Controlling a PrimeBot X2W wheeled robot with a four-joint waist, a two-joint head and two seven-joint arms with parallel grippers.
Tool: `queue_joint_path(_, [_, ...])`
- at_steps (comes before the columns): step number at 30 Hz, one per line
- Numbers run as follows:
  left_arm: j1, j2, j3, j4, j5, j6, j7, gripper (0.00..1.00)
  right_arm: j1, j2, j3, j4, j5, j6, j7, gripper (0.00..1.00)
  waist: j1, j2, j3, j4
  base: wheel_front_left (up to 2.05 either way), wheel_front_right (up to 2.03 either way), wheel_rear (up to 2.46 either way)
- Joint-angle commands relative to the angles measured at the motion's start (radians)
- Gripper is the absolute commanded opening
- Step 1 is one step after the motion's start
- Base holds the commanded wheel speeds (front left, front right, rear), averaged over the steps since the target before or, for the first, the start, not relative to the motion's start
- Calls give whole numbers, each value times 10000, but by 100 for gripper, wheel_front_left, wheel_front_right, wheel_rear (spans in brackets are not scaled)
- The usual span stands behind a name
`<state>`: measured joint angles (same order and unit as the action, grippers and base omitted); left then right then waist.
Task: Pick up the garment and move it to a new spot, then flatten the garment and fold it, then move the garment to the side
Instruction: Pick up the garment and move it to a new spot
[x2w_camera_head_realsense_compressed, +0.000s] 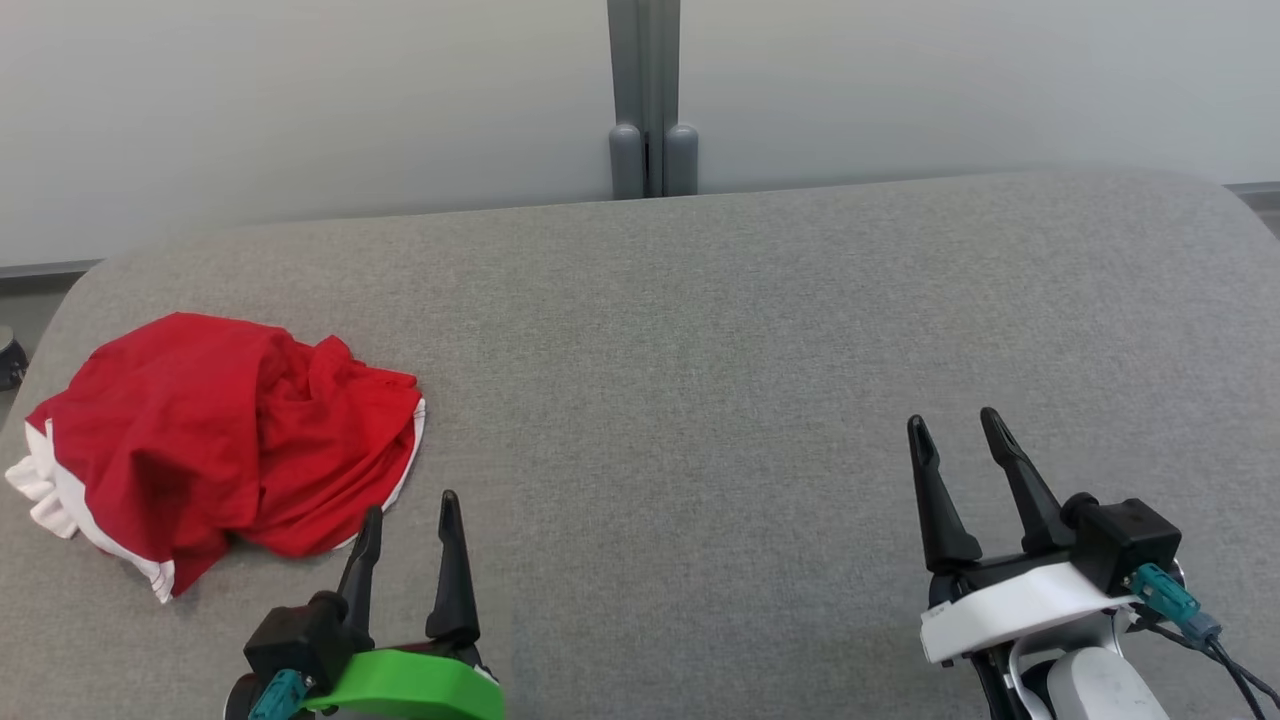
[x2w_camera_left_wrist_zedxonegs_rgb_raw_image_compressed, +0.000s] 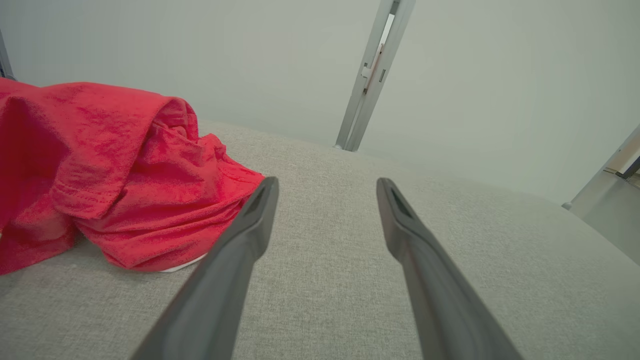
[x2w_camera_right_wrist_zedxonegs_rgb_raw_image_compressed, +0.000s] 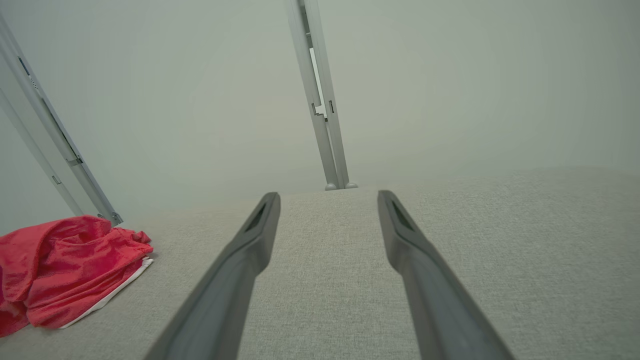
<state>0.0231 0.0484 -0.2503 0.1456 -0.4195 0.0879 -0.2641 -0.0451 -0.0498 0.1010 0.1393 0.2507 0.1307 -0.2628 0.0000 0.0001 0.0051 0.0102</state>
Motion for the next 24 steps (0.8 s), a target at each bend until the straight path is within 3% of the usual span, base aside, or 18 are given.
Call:
queue_joint_path(1, [-114,36,79,-8,-49,88,-7,100,127,-16,34,37,-63,1,-32,100,0,-1,-9,253,0,0,0])
queue_joint_path(24, [196,34,623,-191,355,243,-6,100,89,-19,961,246,336,1,-32,100,0,-1,-128,3643,0,0,0])
